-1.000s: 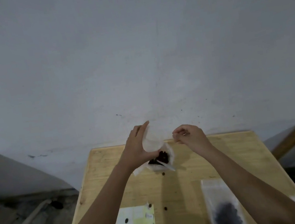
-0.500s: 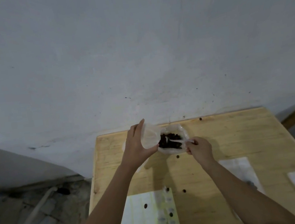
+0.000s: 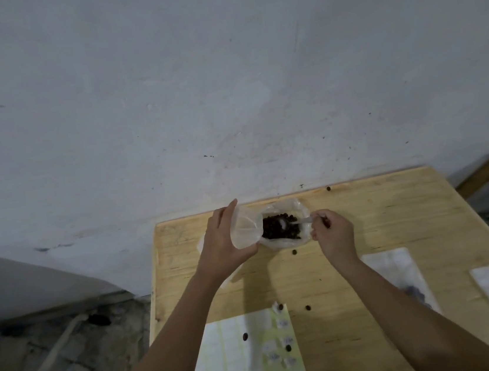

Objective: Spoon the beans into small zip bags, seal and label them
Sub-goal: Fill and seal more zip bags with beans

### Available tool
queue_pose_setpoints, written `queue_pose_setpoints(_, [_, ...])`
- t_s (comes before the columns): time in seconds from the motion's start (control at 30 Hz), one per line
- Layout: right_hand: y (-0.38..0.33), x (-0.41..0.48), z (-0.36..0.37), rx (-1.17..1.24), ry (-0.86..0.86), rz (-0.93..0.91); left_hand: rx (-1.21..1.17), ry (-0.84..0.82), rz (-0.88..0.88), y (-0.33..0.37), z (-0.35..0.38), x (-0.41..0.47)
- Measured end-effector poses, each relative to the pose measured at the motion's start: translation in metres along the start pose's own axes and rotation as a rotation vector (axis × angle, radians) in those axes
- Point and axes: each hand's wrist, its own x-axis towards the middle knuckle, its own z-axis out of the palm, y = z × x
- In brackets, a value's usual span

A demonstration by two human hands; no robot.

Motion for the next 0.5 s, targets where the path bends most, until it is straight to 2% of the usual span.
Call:
queue_pose_setpoints(0.13, [0.005, -0.001, 0.017, 0.298, -0.002, 0.411, 0.052, 0.018, -0.009, -0.004, -0.004, -0.004])
queue_pose_setpoints(0.23, [0.01, 0.001, 0.021, 0.504, 0.082, 0.611, 0.064, -0.002, -0.016, -0.004, -0.004, -0.007])
queue_pose_setpoints(0.37, [0.011, 0.005, 0.014, 0.589, 0.165, 0.666, 0.1, -0.002, 0.005, -0.006, 0.002, -0.006])
queue_pose_setpoints(0.5, [0.009, 0.011, -0.003, 0.581, 0.204, 0.635, 0.216, -0.001, 0.039, -0.008, 0.012, 0.002])
